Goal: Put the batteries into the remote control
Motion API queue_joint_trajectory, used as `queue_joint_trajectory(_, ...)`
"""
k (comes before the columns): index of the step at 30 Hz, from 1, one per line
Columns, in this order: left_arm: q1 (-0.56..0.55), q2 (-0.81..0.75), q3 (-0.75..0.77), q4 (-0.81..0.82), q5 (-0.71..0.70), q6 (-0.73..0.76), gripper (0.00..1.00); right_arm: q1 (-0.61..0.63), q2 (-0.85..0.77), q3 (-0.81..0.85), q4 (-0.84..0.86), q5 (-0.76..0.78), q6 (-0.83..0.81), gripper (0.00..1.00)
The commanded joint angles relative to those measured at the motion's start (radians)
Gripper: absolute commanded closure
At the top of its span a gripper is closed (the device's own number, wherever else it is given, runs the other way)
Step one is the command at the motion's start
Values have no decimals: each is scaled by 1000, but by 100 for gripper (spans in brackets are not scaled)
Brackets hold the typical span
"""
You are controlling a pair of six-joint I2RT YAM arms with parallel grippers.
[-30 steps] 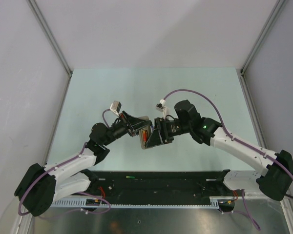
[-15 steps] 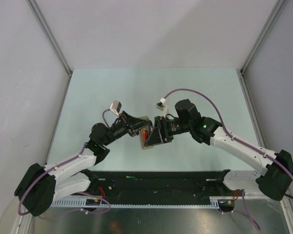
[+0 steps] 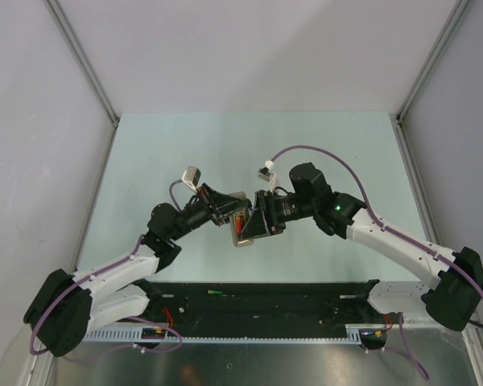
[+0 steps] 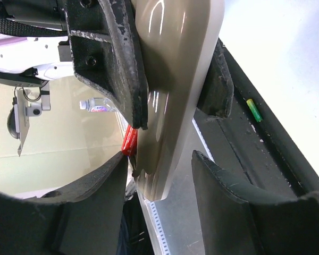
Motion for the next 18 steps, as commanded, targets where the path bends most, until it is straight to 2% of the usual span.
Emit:
queue_joint_trajectory(1, -20, -12, 25, 75, 38, -8, 100, -21, 13, 21, 33, 32, 8, 45)
queue_joint_trajectory(18, -52, -14, 17, 81, 31, -2, 100, -29, 27, 21, 73, 26, 46, 49)
